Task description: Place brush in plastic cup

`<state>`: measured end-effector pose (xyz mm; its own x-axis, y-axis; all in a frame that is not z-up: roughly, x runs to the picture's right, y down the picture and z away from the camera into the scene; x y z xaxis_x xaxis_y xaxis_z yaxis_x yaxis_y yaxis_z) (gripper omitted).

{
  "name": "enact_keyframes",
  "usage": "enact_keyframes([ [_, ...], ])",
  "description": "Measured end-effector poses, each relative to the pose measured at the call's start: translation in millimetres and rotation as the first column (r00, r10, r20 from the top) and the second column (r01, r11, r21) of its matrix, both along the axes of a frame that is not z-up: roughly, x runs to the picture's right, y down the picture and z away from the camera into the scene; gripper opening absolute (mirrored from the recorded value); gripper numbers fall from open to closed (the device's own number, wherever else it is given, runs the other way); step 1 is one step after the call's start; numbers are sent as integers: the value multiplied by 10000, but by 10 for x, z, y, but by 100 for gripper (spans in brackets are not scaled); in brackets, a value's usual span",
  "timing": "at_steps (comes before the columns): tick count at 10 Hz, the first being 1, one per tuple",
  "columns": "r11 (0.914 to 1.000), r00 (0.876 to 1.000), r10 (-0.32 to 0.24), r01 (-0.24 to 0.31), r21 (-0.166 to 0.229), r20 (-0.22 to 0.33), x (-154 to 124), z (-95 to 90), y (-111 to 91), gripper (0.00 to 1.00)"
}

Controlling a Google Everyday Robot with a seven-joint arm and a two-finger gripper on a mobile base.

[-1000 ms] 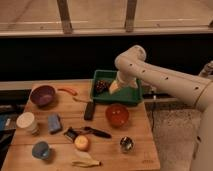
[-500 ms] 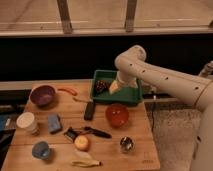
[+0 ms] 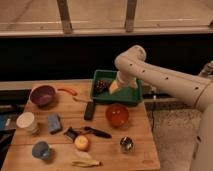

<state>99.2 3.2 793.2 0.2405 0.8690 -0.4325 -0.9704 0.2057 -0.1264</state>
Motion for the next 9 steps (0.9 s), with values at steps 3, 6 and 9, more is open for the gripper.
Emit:
enact_keyframes([
  [3,10000,10000,-2,2,0,0,0,0,1,80],
  [6,9979,9976,-643,646,-99,273,-133,-21,10,80],
  [9,9750,9697,-2215,2223,38,1032,-813,-40,-32,80],
])
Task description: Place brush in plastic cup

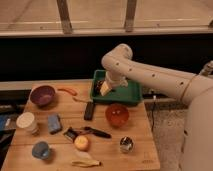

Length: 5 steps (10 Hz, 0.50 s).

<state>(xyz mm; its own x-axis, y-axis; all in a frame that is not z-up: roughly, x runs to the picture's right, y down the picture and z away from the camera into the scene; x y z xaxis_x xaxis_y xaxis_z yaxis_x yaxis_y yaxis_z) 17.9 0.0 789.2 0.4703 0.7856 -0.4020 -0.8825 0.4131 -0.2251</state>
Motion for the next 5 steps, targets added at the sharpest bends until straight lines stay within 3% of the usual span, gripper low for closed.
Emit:
enact_keyframes([
  [2,9939,9915,-1106,1107,32,685,-548,-50,47,80],
  [3,9844,9780,-1749,1761,-3,1133,-829,-127,151,80],
  [4,9667,9545,-2518,2558,-50,1600,-1065,-235,302,80],
  [5,9563,9387,-2868,2924,-10,1911,-1210,-300,378,80],
])
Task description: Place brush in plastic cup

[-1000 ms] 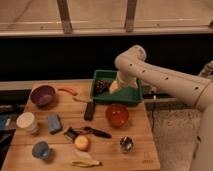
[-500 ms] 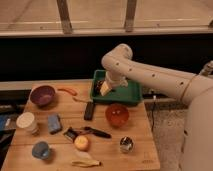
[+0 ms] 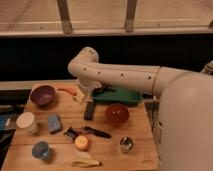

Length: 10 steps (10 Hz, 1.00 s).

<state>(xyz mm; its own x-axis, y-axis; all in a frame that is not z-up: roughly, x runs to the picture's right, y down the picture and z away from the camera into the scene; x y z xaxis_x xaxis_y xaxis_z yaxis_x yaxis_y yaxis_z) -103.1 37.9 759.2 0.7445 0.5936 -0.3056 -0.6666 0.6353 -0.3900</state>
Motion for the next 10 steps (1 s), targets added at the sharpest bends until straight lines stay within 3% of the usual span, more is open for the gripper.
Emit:
enact_keyframes([
  [4,10000,10000,-66,66,-32,8,4,-1,8,80],
  [5,9998,10000,-81,80,-208,-38,19,26,41,80],
  [8,9923,9997,229,-220,-1220,62,13,134,410,80],
  [10,9706,9961,876,-839,-2255,63,-23,111,925,80],
])
